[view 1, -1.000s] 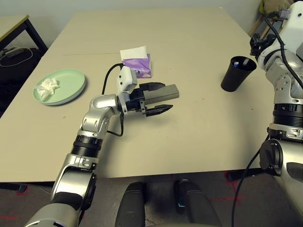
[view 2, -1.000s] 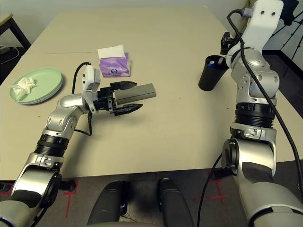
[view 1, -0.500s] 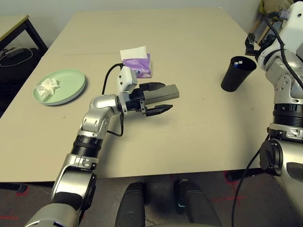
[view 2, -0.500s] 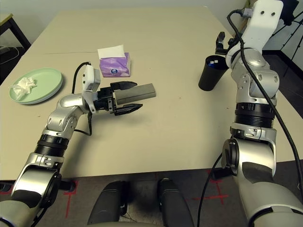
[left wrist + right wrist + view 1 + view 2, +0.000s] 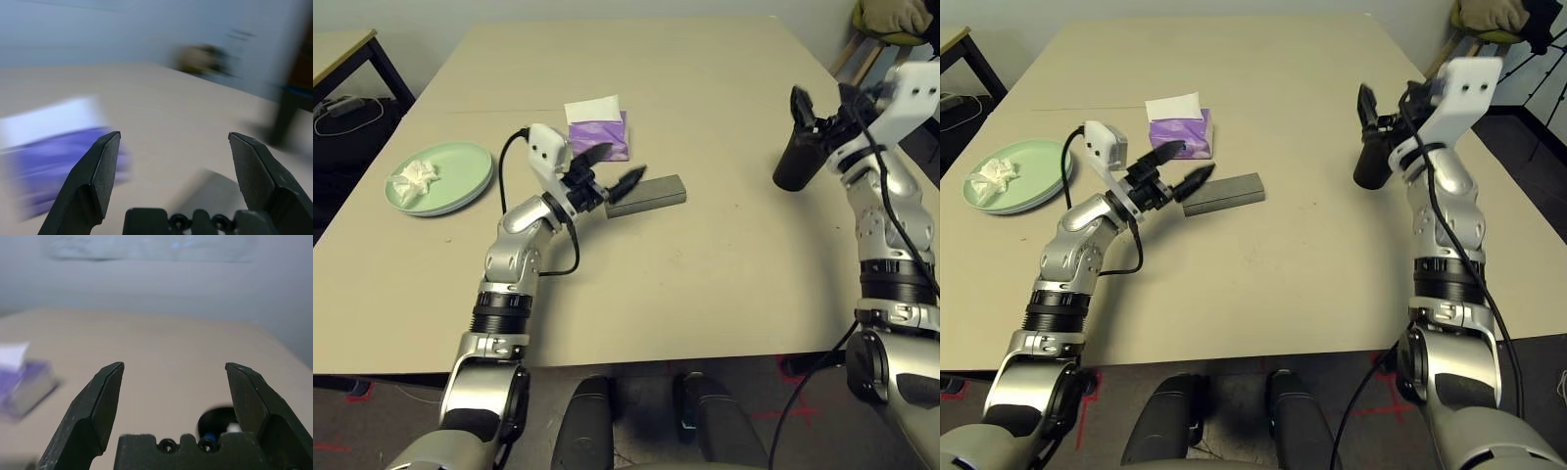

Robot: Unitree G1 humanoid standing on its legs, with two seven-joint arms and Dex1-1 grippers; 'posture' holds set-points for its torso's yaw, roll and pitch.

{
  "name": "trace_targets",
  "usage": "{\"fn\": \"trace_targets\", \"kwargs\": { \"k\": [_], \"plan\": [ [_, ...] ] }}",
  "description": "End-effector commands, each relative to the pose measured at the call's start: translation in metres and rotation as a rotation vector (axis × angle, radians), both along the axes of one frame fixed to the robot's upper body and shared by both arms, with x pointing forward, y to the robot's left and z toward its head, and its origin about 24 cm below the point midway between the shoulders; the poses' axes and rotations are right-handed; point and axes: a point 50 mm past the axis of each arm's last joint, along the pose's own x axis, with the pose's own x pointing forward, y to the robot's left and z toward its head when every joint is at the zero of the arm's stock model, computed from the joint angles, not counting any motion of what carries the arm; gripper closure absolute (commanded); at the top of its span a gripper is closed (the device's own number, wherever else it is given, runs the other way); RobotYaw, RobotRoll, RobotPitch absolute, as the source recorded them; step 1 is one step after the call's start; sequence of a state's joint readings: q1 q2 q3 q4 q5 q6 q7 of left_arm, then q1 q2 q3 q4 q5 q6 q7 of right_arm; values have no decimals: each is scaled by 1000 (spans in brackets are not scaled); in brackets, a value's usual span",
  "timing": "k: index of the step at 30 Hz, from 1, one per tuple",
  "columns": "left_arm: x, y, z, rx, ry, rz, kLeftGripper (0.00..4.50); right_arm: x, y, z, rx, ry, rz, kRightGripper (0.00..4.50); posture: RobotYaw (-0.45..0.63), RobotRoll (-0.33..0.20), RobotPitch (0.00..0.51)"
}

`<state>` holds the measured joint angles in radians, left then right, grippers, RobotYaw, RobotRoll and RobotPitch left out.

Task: Organize and tidy the items on the table.

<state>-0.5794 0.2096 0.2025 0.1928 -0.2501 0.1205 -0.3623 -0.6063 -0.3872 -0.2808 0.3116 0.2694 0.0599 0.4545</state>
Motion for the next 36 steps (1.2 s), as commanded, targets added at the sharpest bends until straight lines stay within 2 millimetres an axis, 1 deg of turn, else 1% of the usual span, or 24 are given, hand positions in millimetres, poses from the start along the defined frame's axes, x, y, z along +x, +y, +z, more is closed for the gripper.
{"fn": "trace_targets", "kwargs": {
  "k": [1,3,6,8,10,11,14,18,22,28,31,36],
  "plan": [
    [-11,32,-12,-20,26,267,0,-7,-1,-19,-12,37,35,19,190,0,83],
    [-17,50,-22,2,66,386,0,-10,-3,-31,3,69,11,19,195,0,83],
    [-28,65,-37,52,98,457,0,-16,-6,-49,30,119,-53,19,194,0,79],
    [-33,70,-47,48,112,467,0,-20,-8,-58,68,149,-87,19,190,0,81],
    [-35,72,-51,44,116,464,0,-24,-10,-62,69,153,-109,19,186,0,77],
    [-37,72,-53,46,110,455,0,-26,-14,-64,83,152,-135,19,180,0,77],
    [-41,74,-56,7,79,414,0,-28,-28,-65,127,127,-204,19,160,0,72],
    [-43,77,-60,6,77,398,0,-28,-35,-67,147,92,-246,19,150,0,70],
    [-43,79,-63,-5,74,381,0,-31,-35,-67,148,69,-243,19,149,0,69],
    [-41,76,-68,-14,104,320,0,-31,-33,-68,116,96,-222,19,145,0,70],
    [-40,79,-70,-2,124,335,0,-30,-30,-70,91,119,-205,19,148,0,70],
    [-41,83,-71,12,133,345,0,-30,-27,-69,97,123,-200,19,159,0,72]
  ]
}}
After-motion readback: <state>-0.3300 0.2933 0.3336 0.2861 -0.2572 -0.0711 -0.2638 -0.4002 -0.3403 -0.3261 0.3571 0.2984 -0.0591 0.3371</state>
